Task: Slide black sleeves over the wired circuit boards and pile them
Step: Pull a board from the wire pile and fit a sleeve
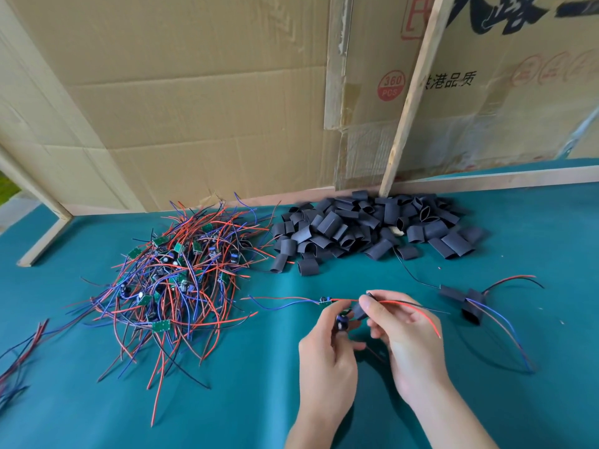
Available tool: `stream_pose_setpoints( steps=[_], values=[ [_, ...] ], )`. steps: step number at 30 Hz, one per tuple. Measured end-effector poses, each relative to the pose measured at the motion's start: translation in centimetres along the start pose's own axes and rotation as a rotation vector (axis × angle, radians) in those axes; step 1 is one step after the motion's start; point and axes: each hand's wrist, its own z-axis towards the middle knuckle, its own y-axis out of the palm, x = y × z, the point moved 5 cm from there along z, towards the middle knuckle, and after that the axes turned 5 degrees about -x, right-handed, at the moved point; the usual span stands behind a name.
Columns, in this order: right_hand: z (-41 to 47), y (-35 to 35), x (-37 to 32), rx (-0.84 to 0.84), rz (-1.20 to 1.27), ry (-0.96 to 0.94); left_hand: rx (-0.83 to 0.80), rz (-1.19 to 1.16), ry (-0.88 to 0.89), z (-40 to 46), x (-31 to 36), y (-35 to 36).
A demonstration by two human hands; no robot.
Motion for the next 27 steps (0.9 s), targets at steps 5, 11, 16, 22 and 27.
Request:
stream_pose_setpoints(
  steps=[5,11,16,22,27],
  values=[
    [-0.2,0.5,0.1,-0.02,-0.111,-0.001,-0.066,0.192,-0.02,-0.4,0.6,0.8],
    [-0.6,0.6,-1.1,-0.06,-0.521,-0.196,-0.074,0.287,-0.023,-0.6,1.6,1.1],
    [-0.6,0.7,-1.2,-0.104,-0.537,-0.211,-0.023,0.184,-0.059,-0.3,0.9,0.4],
    [-0.2,0.3,-0.9,-0.111,-0.451,-0.093,-0.007,0.119,-0.042,-0.3,0.7,0.3],
    [-0.3,0.5,-1.1,-0.106,-0.393,-0.085,0.013,0.106,-0.045,-0.2,0.9,0.3]
  ],
)
